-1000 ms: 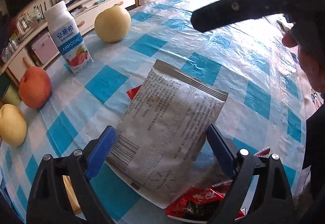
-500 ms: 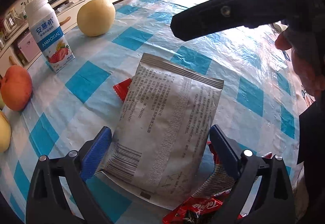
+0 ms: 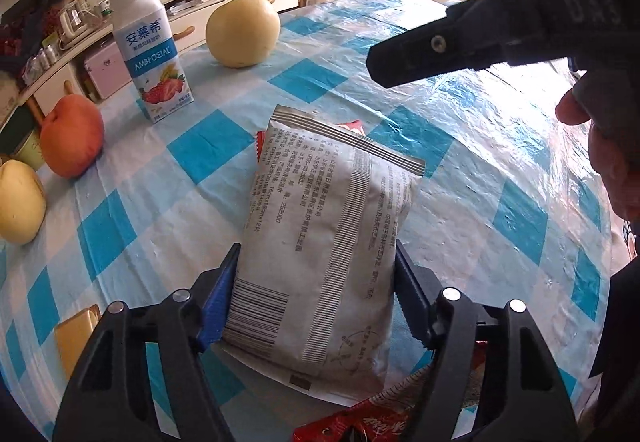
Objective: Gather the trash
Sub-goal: 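Grasp the red candy packet with the right tool while the left tool holds the sachet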
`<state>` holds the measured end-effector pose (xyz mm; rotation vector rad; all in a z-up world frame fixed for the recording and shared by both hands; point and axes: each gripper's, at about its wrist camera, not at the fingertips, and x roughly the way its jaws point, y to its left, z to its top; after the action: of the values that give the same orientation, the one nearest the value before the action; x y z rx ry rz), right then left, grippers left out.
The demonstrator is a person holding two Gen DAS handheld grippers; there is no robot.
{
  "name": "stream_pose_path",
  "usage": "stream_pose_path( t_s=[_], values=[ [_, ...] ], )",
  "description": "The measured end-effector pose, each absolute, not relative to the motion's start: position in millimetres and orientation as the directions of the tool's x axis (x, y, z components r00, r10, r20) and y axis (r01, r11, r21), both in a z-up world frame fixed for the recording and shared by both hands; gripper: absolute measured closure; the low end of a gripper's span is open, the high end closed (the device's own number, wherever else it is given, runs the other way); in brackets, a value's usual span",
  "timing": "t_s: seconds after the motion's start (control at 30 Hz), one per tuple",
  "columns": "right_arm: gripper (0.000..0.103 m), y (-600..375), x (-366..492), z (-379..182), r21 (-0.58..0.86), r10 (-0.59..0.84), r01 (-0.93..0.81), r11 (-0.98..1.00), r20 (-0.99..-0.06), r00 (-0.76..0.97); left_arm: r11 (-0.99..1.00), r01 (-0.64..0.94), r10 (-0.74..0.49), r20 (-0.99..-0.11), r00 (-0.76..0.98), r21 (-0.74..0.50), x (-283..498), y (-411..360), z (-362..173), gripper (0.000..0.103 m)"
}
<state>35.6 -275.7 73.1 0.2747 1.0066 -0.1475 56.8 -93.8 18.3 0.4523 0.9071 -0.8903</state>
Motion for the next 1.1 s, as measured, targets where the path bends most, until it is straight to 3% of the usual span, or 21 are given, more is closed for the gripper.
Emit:
stream_pose_path(
  t_s=[0.27, 0.4, 0.5, 0.57, 0.6, 0.63, 0.8, 0.97, 1.03, 1.1],
  values=[
    [0.005, -288.8, 41.6, 55.2, 0.162, -0.004, 0.287, 0.944, -0.866, 0.500, 0.692, 0.719, -0.467, -0.800, 0.377, -0.065, 60.1, -60.4, 30.5, 0.038],
    [0.005, -275.8, 46.6, 50.2, 0.154, 0.015, 0.234, 0.960, -0.862, 0.507, 0.753, 0.649, -0.481, -0.766, 0.425, -0.112, 62.0, -35.1, 46.8, 0.038],
    [0.006, -254.6, 50.9, 48.8, 0.072, -0.018, 0.151, 0.986, -0.850, 0.527, 0.797, 0.592, -0.469, -0.739, 0.484, -0.118, 60.0, -15.7, 62.1, 0.038],
    [0.013, -238.6, 53.2, 45.2, 0.015, -0.032, 0.083, 0.996, -0.844, 0.535, 0.821, 0.555, -0.464, -0.723, 0.513, -0.133, 59.1, -4.1, 70.2, 0.038],
    [0.024, -230.7, 54.5, 42.8, -0.008, -0.034, 0.052, 0.999, -0.846, 0.532, 0.833, 0.534, -0.463, -0.713, 0.527, -0.146, 57.0, 3.6, 74.7, 0.038],
    [0.029, -224.6, 55.7, 40.4, -0.025, -0.036, 0.029, 0.999, -0.847, 0.530, 0.841, 0.518, -0.463, -0.706, 0.536, -0.157, 55.5, 9.6, 77.4, 0.038],
    [0.032, -212.2, 62.4, 29.7, -0.063, -0.051, -0.005, 0.998, -0.851, 0.523, 0.878, 0.434, -0.442, -0.685, 0.580, -0.199, 47.3, 35.9, 84.4, 0.038],
    [0.044, -212.7, 67.9, 24.2, -0.043, -0.036, -0.001, 0.999, -0.853, 0.520, 0.898, 0.357, -0.431, -0.668, 0.606, -0.255, 34.9, 66.7, 86.1, 0.038],
    [0.057, -210.5, 69.5, 21.9, -0.045, -0.033, -0.010, 0.999, -0.856, 0.516, 0.907, 0.331, -0.417, -0.668, 0.616, -0.261, 30.7, 76.9, 84.7, 0.038],
    [0.062, -207.4, 70.2, 22.3, -0.058, -0.041, -0.016, 0.998, -0.854, 0.519, 0.913, 0.298, -0.407, -0.666, 0.625, -0.279, 25.6, 87.9, 81.9, 0.038]
  ],
)
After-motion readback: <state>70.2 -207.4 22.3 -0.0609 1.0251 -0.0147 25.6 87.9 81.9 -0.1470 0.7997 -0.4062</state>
